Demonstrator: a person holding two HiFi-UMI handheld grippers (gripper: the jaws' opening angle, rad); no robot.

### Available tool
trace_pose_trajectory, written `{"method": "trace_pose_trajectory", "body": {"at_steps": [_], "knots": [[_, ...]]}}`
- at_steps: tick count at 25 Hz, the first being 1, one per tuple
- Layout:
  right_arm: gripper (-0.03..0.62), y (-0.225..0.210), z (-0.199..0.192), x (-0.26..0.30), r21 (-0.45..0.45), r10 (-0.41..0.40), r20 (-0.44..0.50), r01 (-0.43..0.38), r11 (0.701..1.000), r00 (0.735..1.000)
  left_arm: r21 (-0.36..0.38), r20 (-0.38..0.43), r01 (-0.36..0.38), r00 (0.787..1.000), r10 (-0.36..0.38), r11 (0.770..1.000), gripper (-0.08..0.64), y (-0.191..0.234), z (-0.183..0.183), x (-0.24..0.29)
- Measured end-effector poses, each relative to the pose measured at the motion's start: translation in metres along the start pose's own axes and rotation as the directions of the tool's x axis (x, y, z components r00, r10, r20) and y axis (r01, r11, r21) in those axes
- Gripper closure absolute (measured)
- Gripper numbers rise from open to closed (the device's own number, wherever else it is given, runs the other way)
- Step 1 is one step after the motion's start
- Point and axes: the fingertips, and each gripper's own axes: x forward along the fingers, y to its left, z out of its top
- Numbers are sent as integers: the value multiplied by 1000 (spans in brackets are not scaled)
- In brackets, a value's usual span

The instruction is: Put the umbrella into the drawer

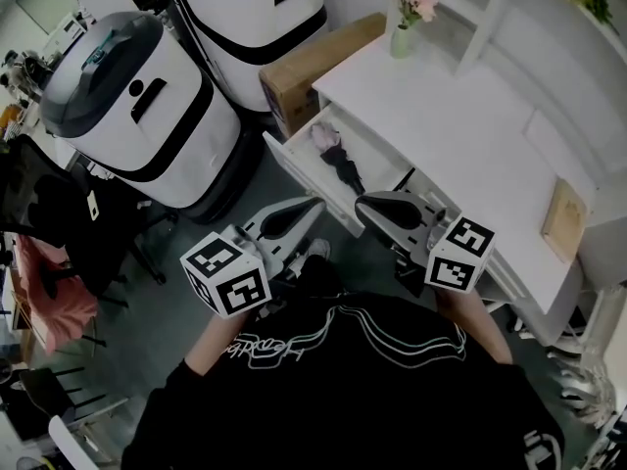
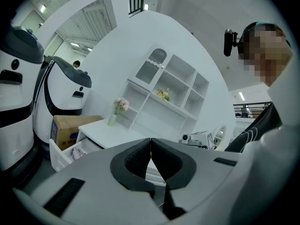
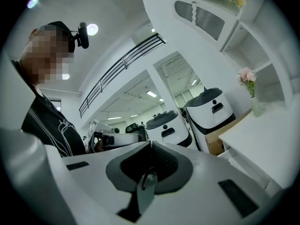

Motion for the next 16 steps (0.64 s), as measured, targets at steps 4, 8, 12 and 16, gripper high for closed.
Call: {"method": "trace_pose_trajectory", "body": {"at_steps": [4,8,12,16], "knots": [[545,-2,-5,2,4,-2,-9,2,1000,1000,-2,-11,-13,1000,13,1000,540,2,0,1],[546,-11,-10,-3,19,-18,-11,18,1000,1000,-10,-18,-7,1000,7,1000,540,5,-6,10],[546,-24,-10,-11,36,-33,-1,34,999,999,-15,-41,-2,999,1,1000,540,5,-11,25],[546,-35,-7,-16,48,-45,4,45,998,999,-15,-55,1,999,-2,1000,540,8,-10,37]]}}
